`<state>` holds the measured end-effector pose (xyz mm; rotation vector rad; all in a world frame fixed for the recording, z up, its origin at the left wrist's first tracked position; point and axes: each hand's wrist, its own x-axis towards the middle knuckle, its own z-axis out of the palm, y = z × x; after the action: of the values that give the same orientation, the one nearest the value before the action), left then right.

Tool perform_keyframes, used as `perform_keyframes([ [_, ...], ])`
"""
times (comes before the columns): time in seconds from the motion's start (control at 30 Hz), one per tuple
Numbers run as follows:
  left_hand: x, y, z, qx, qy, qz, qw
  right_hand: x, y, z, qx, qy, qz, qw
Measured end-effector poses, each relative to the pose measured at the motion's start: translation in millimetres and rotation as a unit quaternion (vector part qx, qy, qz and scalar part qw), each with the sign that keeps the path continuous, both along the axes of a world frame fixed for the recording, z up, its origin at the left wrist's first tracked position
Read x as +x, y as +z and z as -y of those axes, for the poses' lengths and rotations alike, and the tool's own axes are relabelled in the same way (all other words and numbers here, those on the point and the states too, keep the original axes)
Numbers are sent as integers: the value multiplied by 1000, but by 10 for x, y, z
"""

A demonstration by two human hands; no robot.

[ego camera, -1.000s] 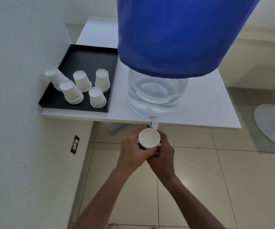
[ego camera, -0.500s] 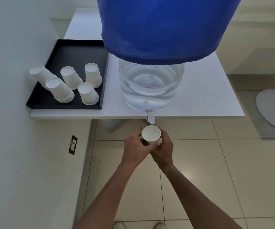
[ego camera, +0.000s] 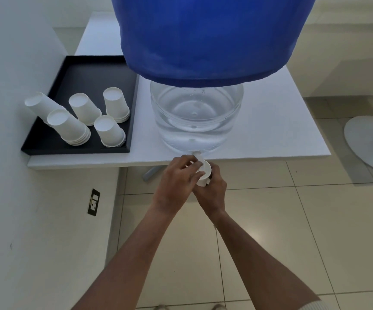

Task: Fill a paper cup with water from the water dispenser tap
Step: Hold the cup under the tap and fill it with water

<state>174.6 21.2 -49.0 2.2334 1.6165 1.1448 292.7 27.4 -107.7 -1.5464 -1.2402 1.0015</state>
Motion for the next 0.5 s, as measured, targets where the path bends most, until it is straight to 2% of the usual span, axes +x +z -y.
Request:
perform_keyframes([
  [0.13, -46, 30, -36, 10, -56, -78, 995, -7, -7, -15, 8, 1, 13, 1000],
  [0.2, -69, 58, -55, 8, -69, -90, 993, -3, -13, -29, 17, 3, 20, 1000],
  [0.5, -119, 194, -281, 4, -54, -17, 998, -28, -34, -57, 34, -8, 43, 998],
])
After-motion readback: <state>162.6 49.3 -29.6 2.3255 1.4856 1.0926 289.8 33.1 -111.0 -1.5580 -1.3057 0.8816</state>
